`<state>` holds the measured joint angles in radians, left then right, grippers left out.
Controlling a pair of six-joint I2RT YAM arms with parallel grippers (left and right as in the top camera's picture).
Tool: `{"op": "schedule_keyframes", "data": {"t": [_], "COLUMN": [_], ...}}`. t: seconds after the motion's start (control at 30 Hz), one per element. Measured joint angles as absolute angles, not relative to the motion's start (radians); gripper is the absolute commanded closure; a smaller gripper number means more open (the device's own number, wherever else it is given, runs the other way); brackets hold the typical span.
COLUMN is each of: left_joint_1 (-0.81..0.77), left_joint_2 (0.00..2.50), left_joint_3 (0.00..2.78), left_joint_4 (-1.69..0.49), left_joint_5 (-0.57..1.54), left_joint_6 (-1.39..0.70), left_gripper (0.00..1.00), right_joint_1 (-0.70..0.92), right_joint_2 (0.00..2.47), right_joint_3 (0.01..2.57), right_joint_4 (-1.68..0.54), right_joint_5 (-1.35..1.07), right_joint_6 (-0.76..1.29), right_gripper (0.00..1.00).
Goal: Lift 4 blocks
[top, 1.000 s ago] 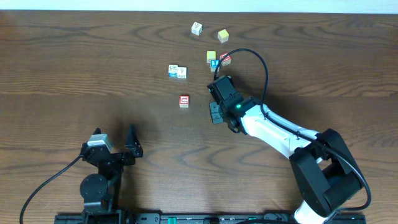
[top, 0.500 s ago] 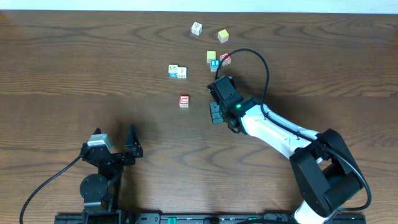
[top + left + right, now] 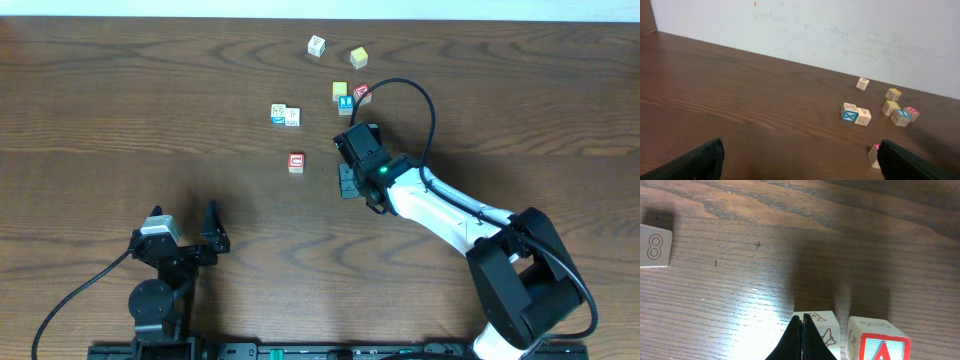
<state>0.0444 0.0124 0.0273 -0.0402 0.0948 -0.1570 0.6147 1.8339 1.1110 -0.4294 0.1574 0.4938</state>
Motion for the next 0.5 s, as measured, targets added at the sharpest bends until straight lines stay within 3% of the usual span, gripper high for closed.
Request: {"op": "schedule_keyframes", "data": {"t": [0.5], "left_joint_1": [0.044], "left_joint_2": [0.012], "left_joint_3": [0.027], "left_joint_4": [-0.04], "left_joint_5": [0.095], "left_joint_6": [-0.157], "left_gripper": [0.02], "right_joint_1": [0.615], "right_joint_2": [1.834], "right_joint_3": [1.111], "right_joint_4": [-0.435], "right_joint_5": [0.162], "right_joint_6": [0.553], "right_gripper": [0.99]}}
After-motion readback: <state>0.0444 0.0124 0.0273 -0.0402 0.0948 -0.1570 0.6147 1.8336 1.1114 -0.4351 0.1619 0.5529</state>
